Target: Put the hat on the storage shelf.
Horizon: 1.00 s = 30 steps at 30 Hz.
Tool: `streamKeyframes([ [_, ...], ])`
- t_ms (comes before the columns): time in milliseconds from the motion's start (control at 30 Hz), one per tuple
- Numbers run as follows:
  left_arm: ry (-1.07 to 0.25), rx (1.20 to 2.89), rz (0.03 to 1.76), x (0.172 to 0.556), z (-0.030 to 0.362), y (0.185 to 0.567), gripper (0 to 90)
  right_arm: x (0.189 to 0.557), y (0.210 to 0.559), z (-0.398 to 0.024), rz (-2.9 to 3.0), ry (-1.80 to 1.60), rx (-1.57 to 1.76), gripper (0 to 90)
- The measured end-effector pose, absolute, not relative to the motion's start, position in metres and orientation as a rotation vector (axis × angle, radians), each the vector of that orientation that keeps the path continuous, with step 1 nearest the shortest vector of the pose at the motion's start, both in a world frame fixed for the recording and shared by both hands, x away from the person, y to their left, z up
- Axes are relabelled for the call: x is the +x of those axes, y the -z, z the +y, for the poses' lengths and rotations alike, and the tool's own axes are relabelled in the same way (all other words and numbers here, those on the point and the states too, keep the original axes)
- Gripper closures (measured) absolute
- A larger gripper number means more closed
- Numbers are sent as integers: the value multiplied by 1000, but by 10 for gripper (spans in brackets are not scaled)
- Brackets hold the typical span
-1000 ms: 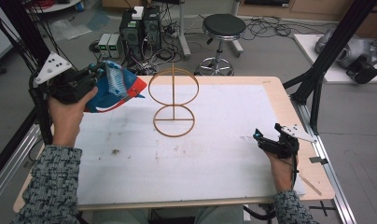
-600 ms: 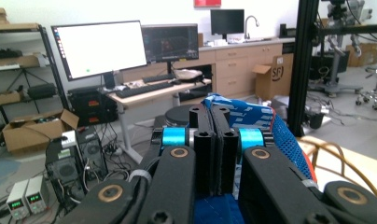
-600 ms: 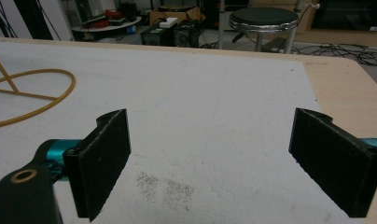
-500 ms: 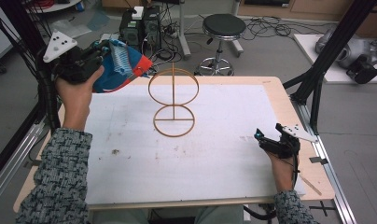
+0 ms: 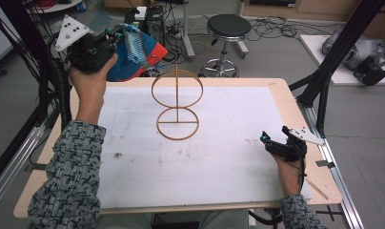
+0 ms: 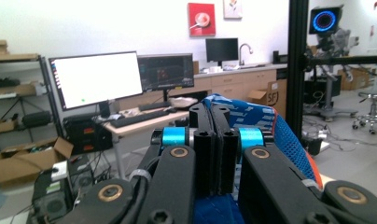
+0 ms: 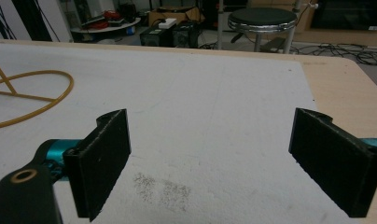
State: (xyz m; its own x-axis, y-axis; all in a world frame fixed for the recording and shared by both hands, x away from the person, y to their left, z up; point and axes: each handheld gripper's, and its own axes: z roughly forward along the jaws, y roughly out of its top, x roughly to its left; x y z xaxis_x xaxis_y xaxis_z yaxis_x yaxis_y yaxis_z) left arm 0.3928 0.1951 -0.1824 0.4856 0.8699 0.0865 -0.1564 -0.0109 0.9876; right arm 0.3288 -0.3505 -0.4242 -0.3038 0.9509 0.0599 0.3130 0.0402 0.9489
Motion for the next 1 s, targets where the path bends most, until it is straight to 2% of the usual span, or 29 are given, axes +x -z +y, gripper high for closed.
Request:
streamKeyframes([
  [500, -888, 1322, 687, 404, 170, 184, 884, 328, 424, -351, 1685, -1282, 1288, 118],
  [1000, -919, 1269, 677, 405, 166, 177, 884, 328, 424, -352, 1689, -1282, 1285, 118],
])
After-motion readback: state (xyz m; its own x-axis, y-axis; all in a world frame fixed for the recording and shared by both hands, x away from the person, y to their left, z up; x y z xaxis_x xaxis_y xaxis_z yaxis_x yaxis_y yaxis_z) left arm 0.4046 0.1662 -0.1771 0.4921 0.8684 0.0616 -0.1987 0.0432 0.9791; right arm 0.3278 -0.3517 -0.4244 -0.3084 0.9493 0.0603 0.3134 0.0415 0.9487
